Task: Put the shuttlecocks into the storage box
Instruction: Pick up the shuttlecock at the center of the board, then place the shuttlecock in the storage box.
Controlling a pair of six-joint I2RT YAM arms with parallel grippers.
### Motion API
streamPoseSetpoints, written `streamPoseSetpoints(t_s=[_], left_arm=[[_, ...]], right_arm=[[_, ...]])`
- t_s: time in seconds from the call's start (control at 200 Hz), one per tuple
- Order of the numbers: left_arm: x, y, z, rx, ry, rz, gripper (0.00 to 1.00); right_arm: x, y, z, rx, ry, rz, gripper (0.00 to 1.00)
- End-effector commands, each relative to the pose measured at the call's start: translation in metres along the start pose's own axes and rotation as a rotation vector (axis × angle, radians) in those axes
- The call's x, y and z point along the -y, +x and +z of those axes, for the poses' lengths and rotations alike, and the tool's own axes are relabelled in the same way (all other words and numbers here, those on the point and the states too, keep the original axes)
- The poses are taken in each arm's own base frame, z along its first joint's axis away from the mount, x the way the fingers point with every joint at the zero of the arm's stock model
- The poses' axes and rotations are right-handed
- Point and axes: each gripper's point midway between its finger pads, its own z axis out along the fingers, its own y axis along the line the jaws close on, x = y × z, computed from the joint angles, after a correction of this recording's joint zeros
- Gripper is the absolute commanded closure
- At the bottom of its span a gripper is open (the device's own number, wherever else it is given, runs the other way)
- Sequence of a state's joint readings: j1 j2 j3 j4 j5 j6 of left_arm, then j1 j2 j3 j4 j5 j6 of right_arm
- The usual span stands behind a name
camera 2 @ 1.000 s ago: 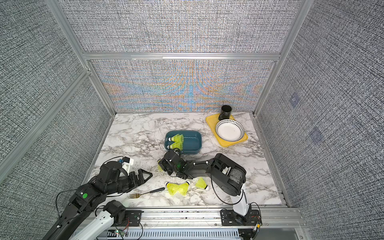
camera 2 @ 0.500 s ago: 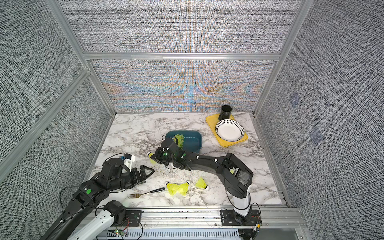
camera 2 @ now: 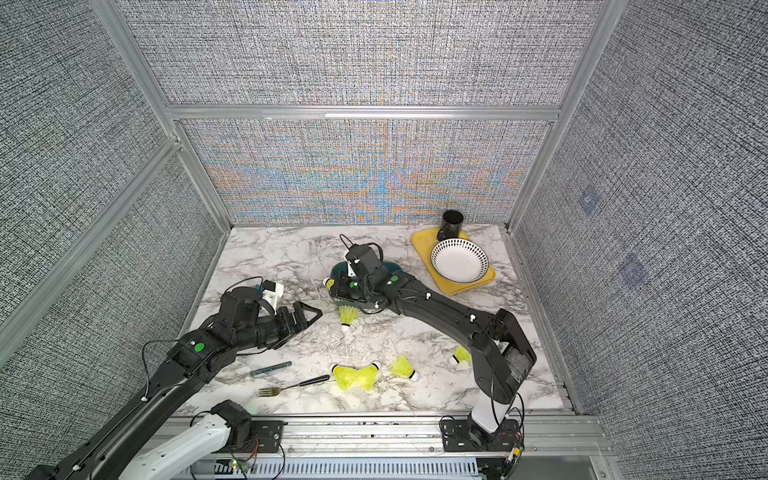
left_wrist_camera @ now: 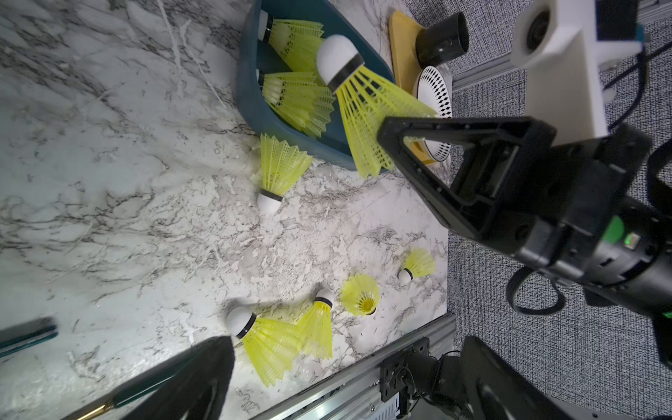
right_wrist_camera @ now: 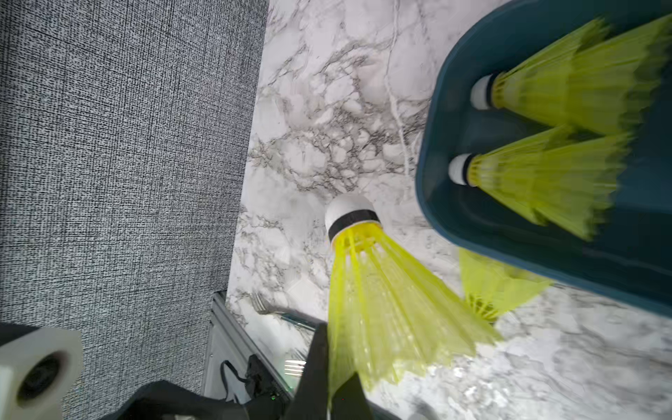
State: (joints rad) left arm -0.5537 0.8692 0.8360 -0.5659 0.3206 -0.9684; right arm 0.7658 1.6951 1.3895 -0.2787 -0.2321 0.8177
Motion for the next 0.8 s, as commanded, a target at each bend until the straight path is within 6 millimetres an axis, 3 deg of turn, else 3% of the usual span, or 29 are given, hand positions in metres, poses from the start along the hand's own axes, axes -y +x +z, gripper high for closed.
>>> streamPoseSetpoints(t_s=[0.0, 0.16, 0.325, 0.596, 0.796], left_arm=[[0.015, -0.011, 0.006, 0.016, 0.039, 0.03, 0.0], [0.024, -0.021, 0.019, 0.013, 0.043, 0.032, 0.0], [0.032, -0.03, 0.038, -0.003, 0.05, 0.038, 0.0], [0.044, -0.048, 0.075, -0.039, 0.038, 0.044, 0.0], [0.04, -0.059, 0.104, -0.063, -0.009, 0.021, 0.0]], right_arm=[[0.026, -0.004, -0.015, -0.031, 0.074, -0.082, 1.0], [0.057, -0.026, -0.031, -0.033, 0.131, -0.106, 1.0], [0.082, -0.038, -0.035, -0.065, 0.174, -0.14, 1.0], [0.11, -0.054, -0.018, -0.126, 0.208, -0.195, 1.0], [0.123, -0.061, 0.001, -0.164, 0.189, -0.23, 1.0]])
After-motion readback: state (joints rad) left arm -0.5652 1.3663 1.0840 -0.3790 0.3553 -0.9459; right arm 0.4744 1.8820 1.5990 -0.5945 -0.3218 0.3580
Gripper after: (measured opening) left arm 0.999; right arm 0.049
